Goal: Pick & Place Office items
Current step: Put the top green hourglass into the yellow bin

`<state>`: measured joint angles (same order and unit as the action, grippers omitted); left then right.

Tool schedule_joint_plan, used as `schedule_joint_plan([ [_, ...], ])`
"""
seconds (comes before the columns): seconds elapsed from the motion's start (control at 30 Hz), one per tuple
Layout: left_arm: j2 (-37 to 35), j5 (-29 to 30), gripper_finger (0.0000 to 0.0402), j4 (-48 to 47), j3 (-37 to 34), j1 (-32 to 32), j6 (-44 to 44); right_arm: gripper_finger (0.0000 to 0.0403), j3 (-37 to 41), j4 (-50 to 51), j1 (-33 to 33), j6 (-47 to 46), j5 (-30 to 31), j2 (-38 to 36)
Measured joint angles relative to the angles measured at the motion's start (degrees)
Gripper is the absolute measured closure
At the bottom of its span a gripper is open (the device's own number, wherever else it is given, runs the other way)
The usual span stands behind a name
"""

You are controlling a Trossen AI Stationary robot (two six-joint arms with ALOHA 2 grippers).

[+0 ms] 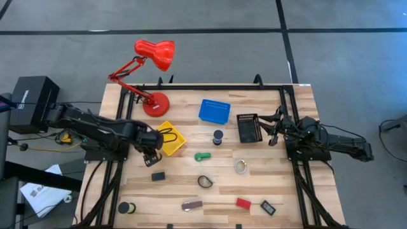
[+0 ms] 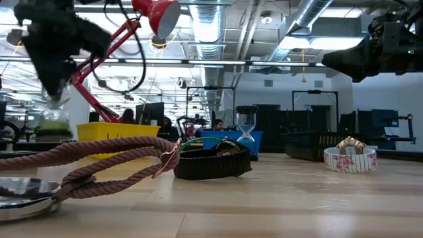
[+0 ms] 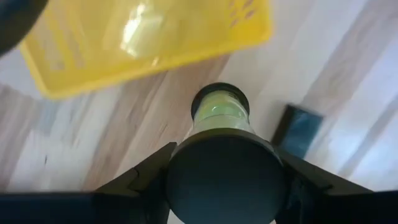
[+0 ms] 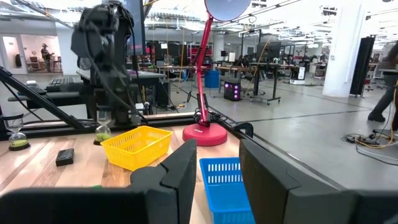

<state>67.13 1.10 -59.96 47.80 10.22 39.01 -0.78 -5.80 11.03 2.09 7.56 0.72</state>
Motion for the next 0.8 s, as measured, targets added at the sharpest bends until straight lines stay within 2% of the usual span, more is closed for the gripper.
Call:
schedule_joint_plan([
  [0.3, 0.0, 0.8, 0.0194, -0.2, 6.8, 0.0, -1.8, 0.029, 0.0, 0.0, 0.0, 0.0, 0.0, 0.0],
  [0.43, 0.0, 4.4, 0.0205, -0.2, 8.8, -1.0, -5.1, 0.029, 0.0, 0.0, 0.0, 0.9, 0.0, 0.0],
  [0.57, 0.0, 7.6, 0.0205, -0.2, 8.9, -4.5, -7.6, 0.029, 0.0, 0.0, 0.0, 1.4, 0.0, 0.0],
  [0.7, 1.3, 7.9, 0.0194, 0.0, 8.9, -9.0, -10.9, 0.029, 0.0, 0.0, 0.0, 1.4, 0.0, 0.0],
  [0.8, 3.2, 7.9, 0.0202, 0.2, 8.9, -12.2, -14.7, 0.029, 0.0, -0.2, 0.0, 1.5, 0.0, 0.0],
])
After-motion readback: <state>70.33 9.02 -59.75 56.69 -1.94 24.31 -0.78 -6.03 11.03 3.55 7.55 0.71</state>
